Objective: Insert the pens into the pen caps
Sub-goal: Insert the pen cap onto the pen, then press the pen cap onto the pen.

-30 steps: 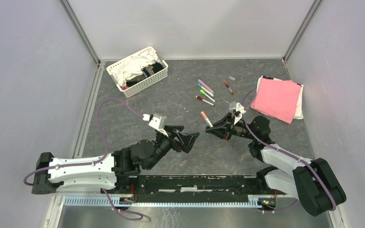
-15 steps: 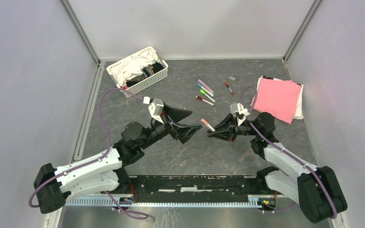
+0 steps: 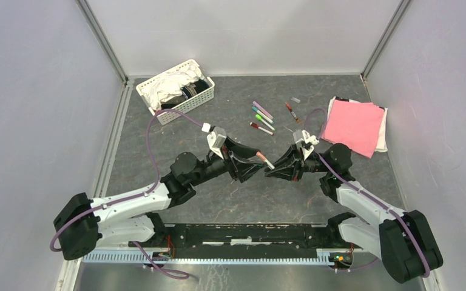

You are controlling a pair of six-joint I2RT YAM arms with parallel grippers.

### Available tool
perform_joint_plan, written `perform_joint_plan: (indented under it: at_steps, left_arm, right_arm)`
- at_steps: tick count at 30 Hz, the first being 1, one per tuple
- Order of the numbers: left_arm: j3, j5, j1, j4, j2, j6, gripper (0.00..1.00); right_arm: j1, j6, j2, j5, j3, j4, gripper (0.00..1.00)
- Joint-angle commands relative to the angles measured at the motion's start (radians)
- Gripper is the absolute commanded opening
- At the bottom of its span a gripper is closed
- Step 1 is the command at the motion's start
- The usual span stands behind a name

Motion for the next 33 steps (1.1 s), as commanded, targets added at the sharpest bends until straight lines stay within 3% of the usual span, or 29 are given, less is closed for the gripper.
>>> perform_joint_plan:
  at_steps: [1, 18, 24, 30, 33]
  left_arm:
    - [0.036, 0.014, 0.005, 0.100, 0.020, 0.014, 0.65]
    - [0.038, 0.025, 0.006, 0.124, 0.053, -0.007, 0.42]
    - [0.046, 0.023, 0.007, 0.116, 0.068, -0.009, 0.25]
    - [0.054, -0.013, 0.006, 0.088, 0.073, -0.043, 0.15]
    - [0.051, -0.051, 0.004, 0.070, 0.073, -0.094, 0.09]
  right_arm:
    - [0.011, 0.019, 0.005, -0.019, 0.041, 0.058, 0.00]
    - [0.017, 0.039, 0.020, -0.011, 0.047, 0.058, 0.00]
    - [0.020, 0.048, 0.024, -0.006, 0.047, 0.061, 0.00]
    - [0.020, 0.045, 0.030, 0.006, 0.047, 0.054, 0.00]
    - [0.021, -0.006, 0.031, 0.028, 0.058, -0.025, 0.00]
